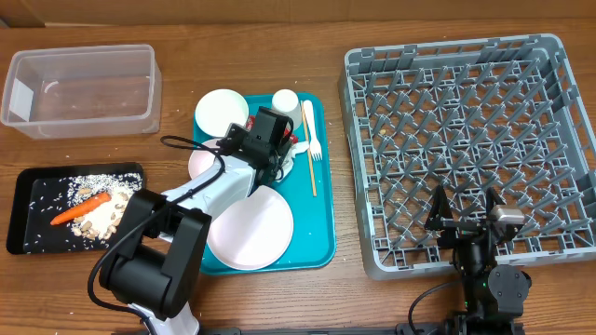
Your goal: Sort waste into correct bins and load items into the dishwasher rack
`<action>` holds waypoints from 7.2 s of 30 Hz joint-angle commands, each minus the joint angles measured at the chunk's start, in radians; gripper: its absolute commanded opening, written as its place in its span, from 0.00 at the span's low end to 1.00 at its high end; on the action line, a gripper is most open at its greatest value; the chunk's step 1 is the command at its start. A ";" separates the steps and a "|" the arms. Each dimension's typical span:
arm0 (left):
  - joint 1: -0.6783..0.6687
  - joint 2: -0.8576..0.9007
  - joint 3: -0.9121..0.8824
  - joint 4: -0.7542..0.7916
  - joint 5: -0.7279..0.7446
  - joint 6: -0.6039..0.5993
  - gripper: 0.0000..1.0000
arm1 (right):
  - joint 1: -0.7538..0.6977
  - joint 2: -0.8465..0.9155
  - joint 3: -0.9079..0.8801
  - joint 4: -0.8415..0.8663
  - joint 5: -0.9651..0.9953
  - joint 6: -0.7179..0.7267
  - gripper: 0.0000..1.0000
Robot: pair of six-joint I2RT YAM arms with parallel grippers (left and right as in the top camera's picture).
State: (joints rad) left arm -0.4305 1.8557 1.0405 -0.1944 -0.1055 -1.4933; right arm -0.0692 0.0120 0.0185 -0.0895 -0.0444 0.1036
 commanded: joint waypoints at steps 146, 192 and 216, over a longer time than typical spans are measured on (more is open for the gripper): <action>0.764 -0.953 -0.024 -1.070 0.586 1.040 1.00 | 0.008 -0.008 -0.010 0.008 0.006 -0.006 1.00; 0.375 -1.797 -1.009 0.092 0.470 1.709 1.00 | 0.008 -0.008 -0.010 0.008 0.006 -0.006 1.00; 0.383 -1.852 -1.036 0.118 0.130 1.683 1.00 | 0.008 -0.008 -0.010 0.008 0.006 -0.006 1.00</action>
State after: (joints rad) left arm -0.0509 0.0147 0.0132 -0.0746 0.1127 0.1905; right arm -0.0692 0.0109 0.0185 -0.0895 -0.0444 0.1032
